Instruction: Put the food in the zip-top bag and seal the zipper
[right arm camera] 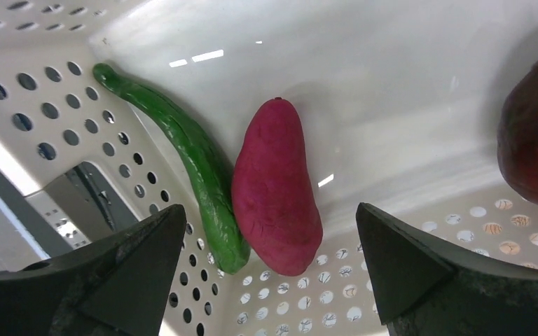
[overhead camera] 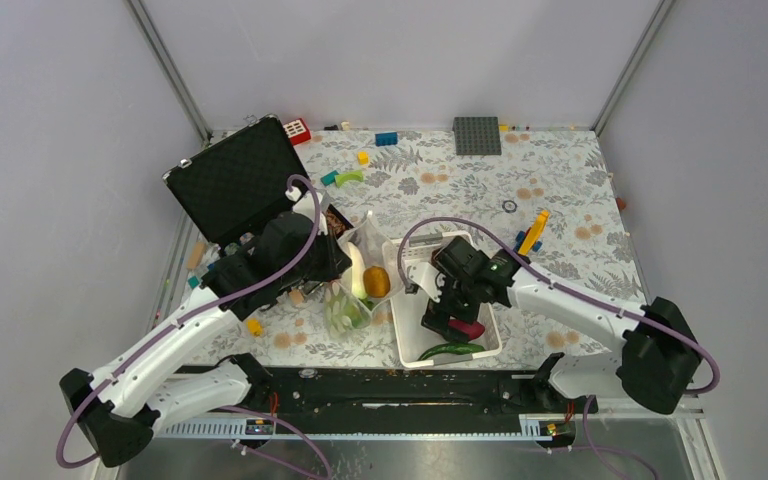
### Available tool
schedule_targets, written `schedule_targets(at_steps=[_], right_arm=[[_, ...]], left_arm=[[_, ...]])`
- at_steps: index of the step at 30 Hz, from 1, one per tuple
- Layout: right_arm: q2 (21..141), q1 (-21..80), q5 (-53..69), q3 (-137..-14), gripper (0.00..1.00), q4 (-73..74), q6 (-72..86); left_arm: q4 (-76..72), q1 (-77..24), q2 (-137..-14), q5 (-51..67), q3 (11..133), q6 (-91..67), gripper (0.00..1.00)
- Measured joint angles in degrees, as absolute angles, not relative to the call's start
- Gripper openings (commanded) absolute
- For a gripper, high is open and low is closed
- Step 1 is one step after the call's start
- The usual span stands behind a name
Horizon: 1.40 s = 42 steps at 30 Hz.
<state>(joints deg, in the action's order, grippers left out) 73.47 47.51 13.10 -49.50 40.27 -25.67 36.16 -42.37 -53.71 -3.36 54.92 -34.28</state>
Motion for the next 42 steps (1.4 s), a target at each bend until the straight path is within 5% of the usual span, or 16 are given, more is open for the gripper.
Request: schedule_targets(at_steps=[25,37,42], right_arm=[[89.62,48.23,7.92,-51.55,0.81,39.79,-28.93],[90.11,48.34,6.57,-51.55,0.43,39.72,-29.17],[87.48,48.34,5.69,-51.0,0.39,38.46,-29.32]], left_arm=[[36.01,-42.37,-54.39,-3.16,54.92,-34.02,0.0],[36.01,-42.37,-54.37,-3.14,54.92,-34.02,0.0],[36.03,-42.37,-54.37,-3.14,54.92,-34.02,0.0]])
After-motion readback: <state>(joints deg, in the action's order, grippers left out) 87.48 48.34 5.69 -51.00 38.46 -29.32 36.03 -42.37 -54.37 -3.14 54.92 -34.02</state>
